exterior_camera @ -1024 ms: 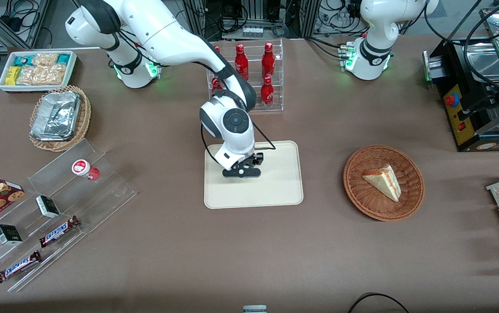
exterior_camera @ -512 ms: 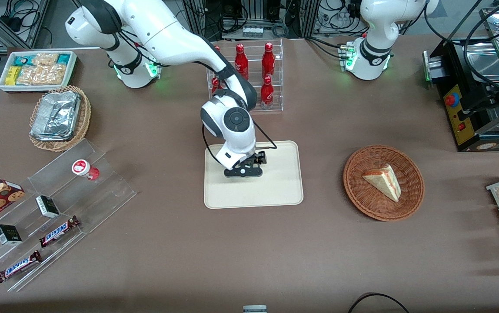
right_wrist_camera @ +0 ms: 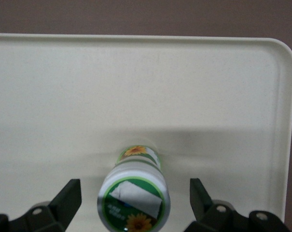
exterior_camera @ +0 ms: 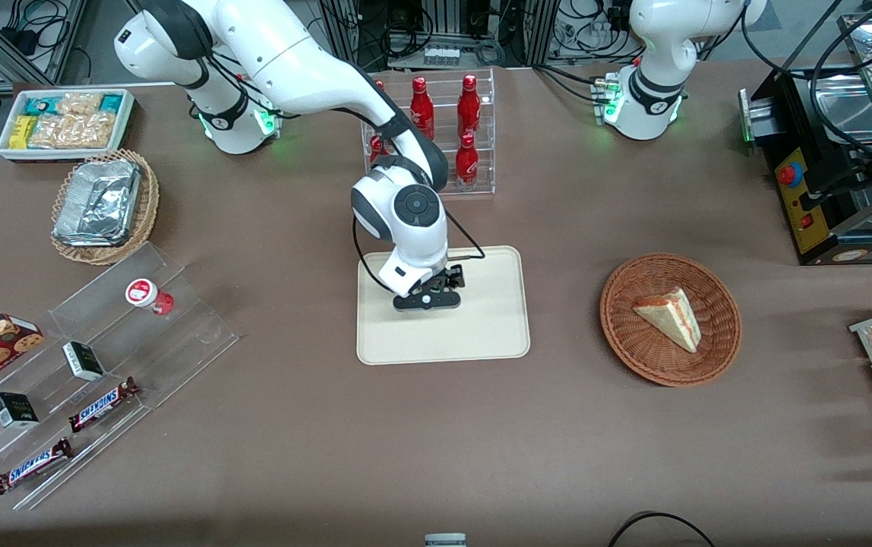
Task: Place green gum on tray
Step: 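Lower the gum bottle onto the tray and open the right gripper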
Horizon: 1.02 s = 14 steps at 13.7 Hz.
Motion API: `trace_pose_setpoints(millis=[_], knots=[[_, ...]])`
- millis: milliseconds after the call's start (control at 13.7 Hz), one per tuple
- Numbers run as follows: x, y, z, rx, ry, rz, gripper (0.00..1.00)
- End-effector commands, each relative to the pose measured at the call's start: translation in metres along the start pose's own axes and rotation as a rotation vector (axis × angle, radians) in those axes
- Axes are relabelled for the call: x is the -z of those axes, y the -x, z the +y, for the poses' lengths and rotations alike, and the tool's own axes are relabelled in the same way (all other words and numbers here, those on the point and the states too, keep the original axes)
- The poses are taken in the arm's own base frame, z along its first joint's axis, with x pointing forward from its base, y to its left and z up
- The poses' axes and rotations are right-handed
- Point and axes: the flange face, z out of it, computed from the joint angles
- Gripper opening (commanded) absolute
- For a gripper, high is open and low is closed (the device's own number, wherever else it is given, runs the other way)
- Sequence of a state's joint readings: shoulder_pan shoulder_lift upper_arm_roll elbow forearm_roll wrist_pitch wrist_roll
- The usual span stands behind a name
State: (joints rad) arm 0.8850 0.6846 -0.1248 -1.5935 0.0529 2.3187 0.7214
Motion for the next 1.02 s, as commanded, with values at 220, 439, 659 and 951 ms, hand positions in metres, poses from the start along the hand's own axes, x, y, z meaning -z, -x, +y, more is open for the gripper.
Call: trace_pose_setpoints(millis=[220,439,659,951], knots=[[0.034,-0.012,0.005,0.024,-0.004,0.017,1.0],[0.059,-0.016,0.016,0.061,0.009,0.0,1.0],[0.098,-0.024,0.044,0.098,0.033,-0.06,1.0],[0.144,-0.036,0.085,0.151,0.041,-0.116,1.0]])
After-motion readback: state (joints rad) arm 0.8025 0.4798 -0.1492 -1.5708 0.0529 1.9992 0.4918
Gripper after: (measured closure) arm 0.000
